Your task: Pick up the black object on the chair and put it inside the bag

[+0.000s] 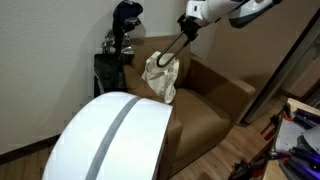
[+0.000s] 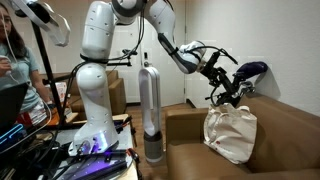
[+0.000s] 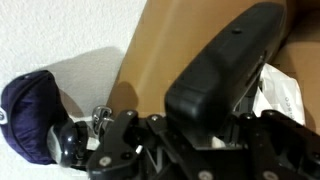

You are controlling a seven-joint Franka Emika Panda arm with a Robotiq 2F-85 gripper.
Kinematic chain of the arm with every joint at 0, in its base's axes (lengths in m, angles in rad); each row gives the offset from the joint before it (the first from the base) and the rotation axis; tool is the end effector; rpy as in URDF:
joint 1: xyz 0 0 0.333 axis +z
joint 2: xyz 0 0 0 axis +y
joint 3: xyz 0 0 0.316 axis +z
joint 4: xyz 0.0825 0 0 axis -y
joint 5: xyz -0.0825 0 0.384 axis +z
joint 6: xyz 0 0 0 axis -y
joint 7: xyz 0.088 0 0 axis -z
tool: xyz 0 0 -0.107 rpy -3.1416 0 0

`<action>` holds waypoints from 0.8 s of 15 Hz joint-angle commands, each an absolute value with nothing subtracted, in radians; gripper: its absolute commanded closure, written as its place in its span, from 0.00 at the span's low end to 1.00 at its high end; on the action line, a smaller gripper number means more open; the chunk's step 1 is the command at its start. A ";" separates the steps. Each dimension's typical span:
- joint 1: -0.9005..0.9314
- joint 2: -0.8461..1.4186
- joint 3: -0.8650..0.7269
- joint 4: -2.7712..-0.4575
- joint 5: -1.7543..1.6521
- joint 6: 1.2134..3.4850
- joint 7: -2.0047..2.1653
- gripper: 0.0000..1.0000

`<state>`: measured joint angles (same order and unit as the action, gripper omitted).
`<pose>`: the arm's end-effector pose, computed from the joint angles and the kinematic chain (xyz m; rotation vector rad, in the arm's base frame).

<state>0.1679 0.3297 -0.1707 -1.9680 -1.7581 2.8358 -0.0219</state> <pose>0.6115 0.0539 0.3191 1.4755 1.6364 0.3721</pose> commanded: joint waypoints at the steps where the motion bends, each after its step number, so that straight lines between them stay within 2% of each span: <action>1: 0.197 0.512 -0.158 -1.812 -1.823 2.768 -0.006 0.97; 7: 0.214 0.744 -0.162 -1.653 -1.763 2.694 -0.071 0.97; 8: 0.151 0.759 -0.085 -1.638 -1.776 2.656 -0.099 0.97; 10: 0.120 0.783 -0.051 -1.626 -1.694 2.662 -0.185 0.95; 11: 0.093 0.785 -0.029 -1.627 -1.637 2.692 -0.252 0.70; 12: 0.065 0.782 -0.004 -1.636 -1.561 2.716 -0.327 0.70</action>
